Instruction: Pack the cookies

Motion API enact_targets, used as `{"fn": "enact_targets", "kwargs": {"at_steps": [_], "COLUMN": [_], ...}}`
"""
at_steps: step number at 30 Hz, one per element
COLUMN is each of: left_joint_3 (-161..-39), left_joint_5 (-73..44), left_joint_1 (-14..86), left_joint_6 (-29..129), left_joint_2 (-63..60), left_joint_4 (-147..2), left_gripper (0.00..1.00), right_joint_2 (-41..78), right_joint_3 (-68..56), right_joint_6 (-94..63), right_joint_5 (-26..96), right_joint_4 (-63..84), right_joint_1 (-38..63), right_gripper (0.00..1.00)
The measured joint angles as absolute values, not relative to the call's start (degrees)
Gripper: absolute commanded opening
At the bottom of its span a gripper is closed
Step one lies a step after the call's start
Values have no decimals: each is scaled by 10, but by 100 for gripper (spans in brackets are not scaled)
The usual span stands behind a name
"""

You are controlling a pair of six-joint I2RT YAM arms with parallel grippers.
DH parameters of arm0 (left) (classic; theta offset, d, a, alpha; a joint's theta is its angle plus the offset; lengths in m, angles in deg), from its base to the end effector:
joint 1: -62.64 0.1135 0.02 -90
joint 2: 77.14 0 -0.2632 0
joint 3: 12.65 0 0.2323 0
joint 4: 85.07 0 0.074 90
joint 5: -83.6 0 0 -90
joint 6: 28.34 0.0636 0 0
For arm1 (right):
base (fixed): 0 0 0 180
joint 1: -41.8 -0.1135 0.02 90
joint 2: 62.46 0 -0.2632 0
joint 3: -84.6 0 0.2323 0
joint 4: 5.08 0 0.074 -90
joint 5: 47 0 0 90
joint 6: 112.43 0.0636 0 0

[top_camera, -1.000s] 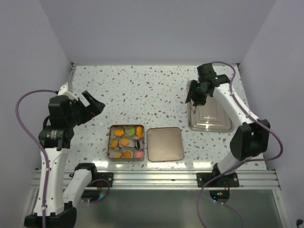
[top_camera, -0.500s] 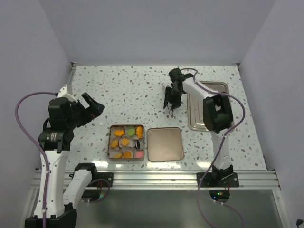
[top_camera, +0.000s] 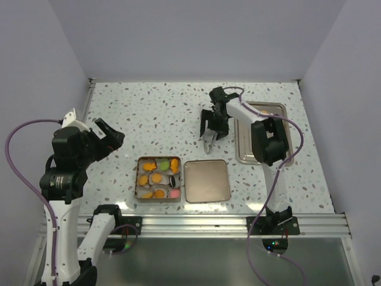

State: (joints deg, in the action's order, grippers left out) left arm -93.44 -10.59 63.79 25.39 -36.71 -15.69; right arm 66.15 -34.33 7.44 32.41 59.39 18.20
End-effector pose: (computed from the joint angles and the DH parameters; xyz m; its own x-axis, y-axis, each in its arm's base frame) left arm 0.1169 -0.0023 0.3680 -0.4170 -0.5985 -0.6840 -0.2516 0.7992 -0.5459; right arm 0.4082 0.1911 0.1488 -0.9833 0.1046 -0.1488 0.0579 0.9555 0.2893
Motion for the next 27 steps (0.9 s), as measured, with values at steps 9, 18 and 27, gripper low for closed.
{"fn": "enact_targets", "kwargs": {"at_steps": [9, 18, 27], "left_joint_3": [-945, -945, -945], "left_joint_5": [-105, -117, -142], "left_joint_1": [638, 637, 637], "left_joint_6": [260, 269, 284], "left_joint_2": [-368, -392, -397], "left_joint_4": [-145, -142, -130], "left_gripper": [100, 100, 100], "right_joint_2": [548, 245, 201], "right_joint_3": [-257, -35, 127], "right_joint_6": [50, 41, 61], "right_joint_5": [376, 397, 398], "right_joint_4": [610, 605, 599], "right_joint_1": [182, 182, 181], "right_gripper": [82, 70, 60]}}
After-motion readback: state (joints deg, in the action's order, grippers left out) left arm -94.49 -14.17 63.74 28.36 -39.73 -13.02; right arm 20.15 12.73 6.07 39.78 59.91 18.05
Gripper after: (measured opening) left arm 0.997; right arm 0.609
